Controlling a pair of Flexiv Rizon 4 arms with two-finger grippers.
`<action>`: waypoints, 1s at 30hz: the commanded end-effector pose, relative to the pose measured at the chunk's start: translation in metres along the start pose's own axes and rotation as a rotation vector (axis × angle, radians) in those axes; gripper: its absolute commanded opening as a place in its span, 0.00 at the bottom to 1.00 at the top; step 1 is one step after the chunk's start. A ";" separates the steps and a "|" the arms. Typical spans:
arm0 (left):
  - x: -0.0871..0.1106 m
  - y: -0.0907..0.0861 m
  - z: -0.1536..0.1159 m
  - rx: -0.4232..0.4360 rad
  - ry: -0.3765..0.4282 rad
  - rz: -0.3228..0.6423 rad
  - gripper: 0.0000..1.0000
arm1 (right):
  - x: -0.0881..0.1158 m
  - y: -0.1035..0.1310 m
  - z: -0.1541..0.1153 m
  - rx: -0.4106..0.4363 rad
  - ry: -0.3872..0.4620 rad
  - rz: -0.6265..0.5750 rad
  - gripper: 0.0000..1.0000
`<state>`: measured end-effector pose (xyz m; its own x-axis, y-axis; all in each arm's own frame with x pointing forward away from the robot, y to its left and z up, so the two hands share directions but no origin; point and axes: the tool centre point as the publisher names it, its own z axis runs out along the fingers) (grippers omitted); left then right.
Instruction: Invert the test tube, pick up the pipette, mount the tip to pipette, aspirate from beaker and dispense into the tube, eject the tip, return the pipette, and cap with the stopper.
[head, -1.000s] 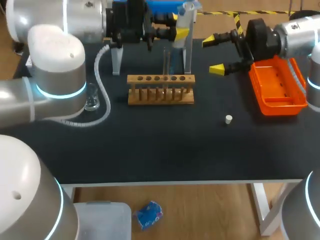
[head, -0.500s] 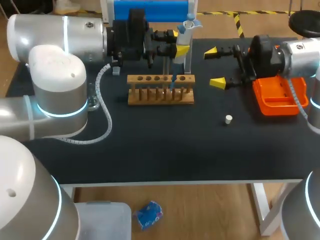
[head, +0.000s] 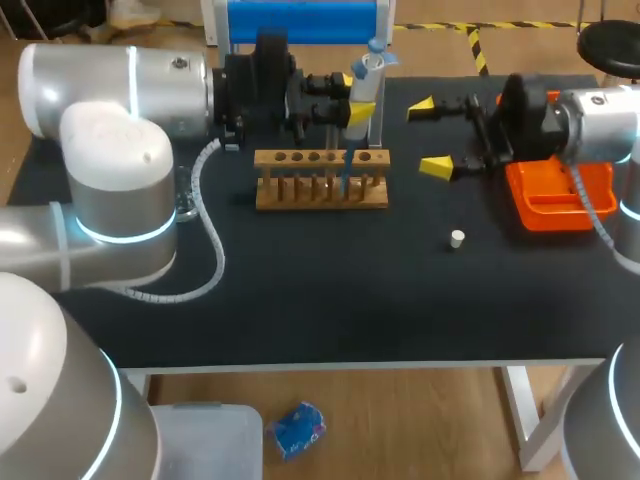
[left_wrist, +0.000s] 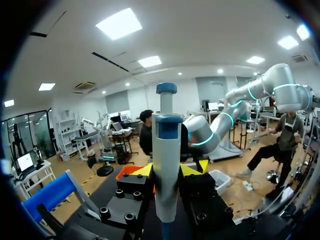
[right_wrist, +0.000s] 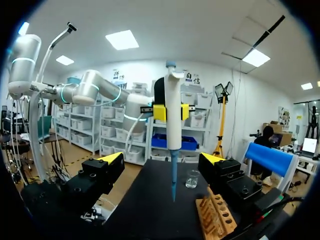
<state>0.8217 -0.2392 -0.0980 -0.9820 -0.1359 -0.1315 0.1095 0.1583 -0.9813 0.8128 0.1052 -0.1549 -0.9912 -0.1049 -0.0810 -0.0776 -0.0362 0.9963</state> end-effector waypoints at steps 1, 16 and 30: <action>0.006 0.013 0.002 0.048 -0.022 -0.004 0.00 | -0.001 -0.006 0.004 -0.011 -0.004 0.023 1.00; 0.013 0.040 0.011 0.051 -0.017 -0.057 0.00 | 0.006 -0.026 0.040 0.068 0.019 0.097 1.00; 0.012 0.048 0.014 0.051 -0.012 -0.090 0.00 | -0.003 -0.038 0.068 0.015 0.035 0.073 1.00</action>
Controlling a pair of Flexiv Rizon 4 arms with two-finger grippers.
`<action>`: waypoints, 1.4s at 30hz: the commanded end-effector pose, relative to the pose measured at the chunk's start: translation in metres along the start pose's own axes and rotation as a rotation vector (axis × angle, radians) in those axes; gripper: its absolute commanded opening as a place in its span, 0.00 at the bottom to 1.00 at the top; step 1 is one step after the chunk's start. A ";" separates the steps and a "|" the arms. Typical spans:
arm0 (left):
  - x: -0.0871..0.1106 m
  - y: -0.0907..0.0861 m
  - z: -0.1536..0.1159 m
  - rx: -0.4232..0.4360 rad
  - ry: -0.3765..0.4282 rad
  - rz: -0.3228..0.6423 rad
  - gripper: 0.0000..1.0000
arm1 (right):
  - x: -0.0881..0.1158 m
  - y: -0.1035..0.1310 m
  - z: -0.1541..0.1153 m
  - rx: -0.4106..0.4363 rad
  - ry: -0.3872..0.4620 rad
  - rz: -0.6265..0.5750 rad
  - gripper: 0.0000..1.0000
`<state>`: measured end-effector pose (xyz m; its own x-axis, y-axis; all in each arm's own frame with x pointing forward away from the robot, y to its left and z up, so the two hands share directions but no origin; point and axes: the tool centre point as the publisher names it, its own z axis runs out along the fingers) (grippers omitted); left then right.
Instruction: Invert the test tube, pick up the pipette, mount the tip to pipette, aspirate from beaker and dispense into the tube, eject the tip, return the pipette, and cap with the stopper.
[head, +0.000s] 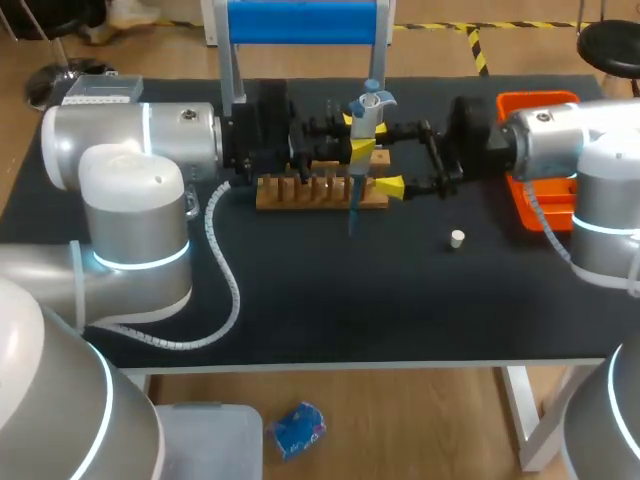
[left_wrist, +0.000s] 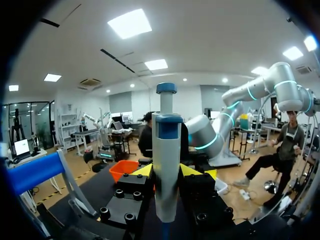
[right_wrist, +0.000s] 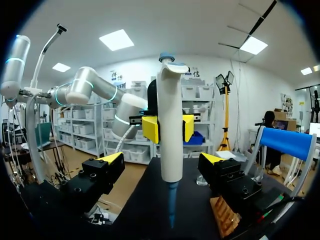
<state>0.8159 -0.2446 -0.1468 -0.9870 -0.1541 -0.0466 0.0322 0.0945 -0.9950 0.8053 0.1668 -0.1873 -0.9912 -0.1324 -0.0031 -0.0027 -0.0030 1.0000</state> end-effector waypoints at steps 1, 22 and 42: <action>-0.001 0.002 0.003 -0.003 -0.007 -0.006 0.00 | -0.007 -0.002 0.008 -0.009 0.010 -0.008 1.00; -0.002 0.010 0.004 0.003 -0.021 -0.020 0.00 | -0.007 -0.002 0.018 -0.030 0.015 -0.002 0.71; -0.003 0.011 0.002 -0.003 -0.028 -0.006 0.00 | -0.005 -0.003 0.021 -0.025 0.025 0.012 0.29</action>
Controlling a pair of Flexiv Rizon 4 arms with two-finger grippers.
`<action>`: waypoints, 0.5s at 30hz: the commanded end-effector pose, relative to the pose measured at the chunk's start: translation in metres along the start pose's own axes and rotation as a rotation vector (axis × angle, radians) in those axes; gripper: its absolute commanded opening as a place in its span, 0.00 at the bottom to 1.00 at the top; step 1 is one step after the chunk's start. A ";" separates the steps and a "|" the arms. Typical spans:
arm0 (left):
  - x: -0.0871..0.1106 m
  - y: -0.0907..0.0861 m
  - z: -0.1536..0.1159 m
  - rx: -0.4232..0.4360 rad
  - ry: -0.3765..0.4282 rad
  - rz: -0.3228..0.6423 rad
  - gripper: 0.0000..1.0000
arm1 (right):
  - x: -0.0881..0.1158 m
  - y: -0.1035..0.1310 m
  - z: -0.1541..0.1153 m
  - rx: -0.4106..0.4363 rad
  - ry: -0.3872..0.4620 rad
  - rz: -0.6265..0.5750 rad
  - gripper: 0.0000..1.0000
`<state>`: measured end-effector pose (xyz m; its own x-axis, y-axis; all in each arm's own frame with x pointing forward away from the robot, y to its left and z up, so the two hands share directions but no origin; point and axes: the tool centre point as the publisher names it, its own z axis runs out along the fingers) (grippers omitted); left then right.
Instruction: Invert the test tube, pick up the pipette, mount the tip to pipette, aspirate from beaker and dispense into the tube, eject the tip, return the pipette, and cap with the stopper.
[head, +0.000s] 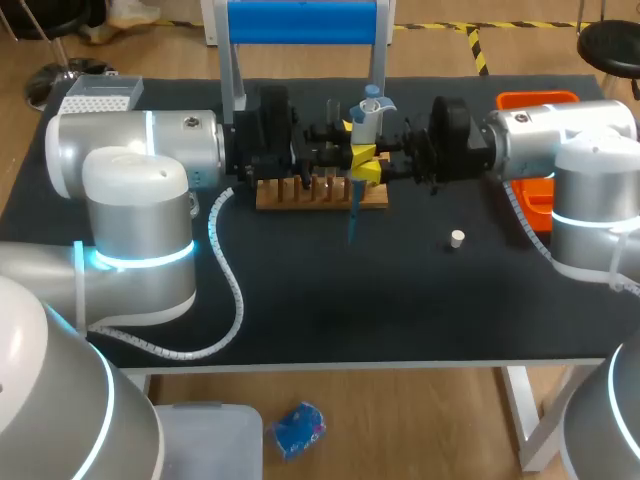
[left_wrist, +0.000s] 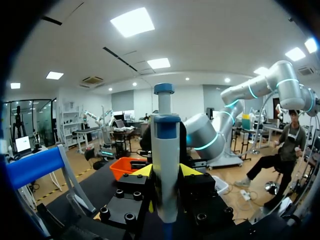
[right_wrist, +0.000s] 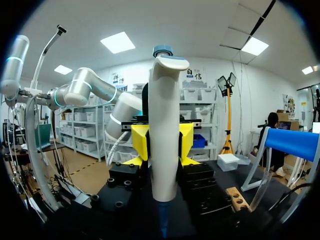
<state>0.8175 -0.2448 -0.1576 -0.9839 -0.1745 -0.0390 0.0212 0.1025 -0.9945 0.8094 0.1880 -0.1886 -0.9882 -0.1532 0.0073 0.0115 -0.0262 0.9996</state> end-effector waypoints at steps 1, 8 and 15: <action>-0.002 0.001 0.001 0.008 -0.009 0.004 0.00 | 0.001 -0.001 0.001 0.000 0.003 0.001 0.19; -0.002 0.000 -0.001 0.016 -0.014 0.013 0.00 | 0.000 0.000 0.000 -0.001 0.004 0.000 0.00; -0.004 -0.001 -0.002 0.029 -0.027 0.010 1.00 | -0.001 0.001 -0.001 0.003 0.003 -0.004 0.00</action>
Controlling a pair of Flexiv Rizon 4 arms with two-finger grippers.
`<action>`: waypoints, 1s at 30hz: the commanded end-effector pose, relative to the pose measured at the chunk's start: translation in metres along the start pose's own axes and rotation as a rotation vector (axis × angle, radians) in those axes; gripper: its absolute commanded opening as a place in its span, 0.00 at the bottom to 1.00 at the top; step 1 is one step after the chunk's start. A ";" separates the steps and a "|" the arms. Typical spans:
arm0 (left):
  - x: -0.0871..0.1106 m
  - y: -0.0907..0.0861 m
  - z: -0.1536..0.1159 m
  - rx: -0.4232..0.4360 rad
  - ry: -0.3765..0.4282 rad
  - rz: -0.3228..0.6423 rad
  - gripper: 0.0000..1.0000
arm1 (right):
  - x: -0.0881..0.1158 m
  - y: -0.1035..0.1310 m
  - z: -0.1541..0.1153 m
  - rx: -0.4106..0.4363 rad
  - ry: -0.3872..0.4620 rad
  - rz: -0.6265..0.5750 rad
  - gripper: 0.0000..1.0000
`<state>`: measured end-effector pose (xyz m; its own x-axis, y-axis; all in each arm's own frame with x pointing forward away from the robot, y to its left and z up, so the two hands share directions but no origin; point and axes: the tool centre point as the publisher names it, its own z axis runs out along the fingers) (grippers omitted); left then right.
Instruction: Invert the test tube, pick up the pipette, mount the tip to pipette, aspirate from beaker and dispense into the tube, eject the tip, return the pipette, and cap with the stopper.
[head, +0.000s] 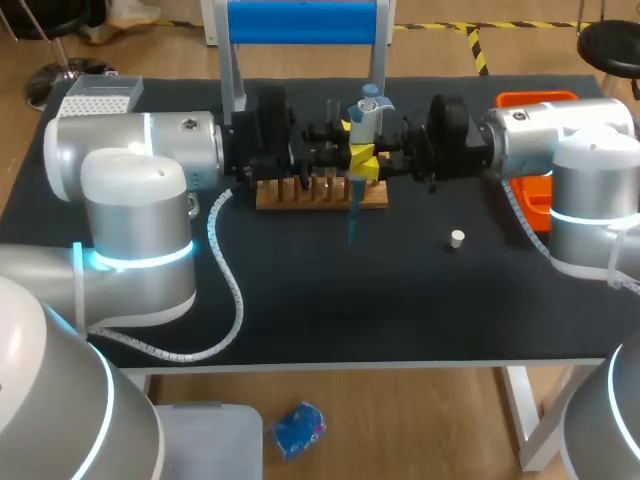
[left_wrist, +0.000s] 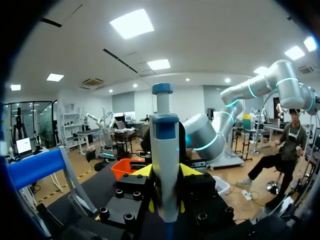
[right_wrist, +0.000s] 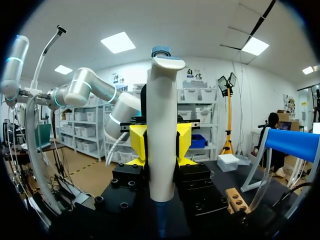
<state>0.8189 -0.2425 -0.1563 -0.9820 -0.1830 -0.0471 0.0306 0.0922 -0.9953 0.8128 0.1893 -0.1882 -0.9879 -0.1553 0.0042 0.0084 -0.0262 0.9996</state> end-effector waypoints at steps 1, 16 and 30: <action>-0.003 -0.001 -0.002 0.019 -0.023 0.005 1.00 | 0.002 0.000 -0.003 0.002 0.000 -0.002 0.00; -0.035 -0.013 -0.051 0.026 -0.204 0.046 1.00 | 0.003 0.005 -0.031 -0.007 -0.043 -0.023 0.00; -0.035 -0.013 -0.051 0.026 -0.204 0.046 1.00 | -0.001 0.028 -0.088 -0.046 -0.051 -0.074 0.00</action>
<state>0.8442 -0.1860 -0.1357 -0.9243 -0.3672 -0.1046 0.0782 0.0861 -0.9932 0.8268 0.1209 -0.1661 -0.9938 -0.0904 -0.0641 -0.0565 -0.0841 0.9948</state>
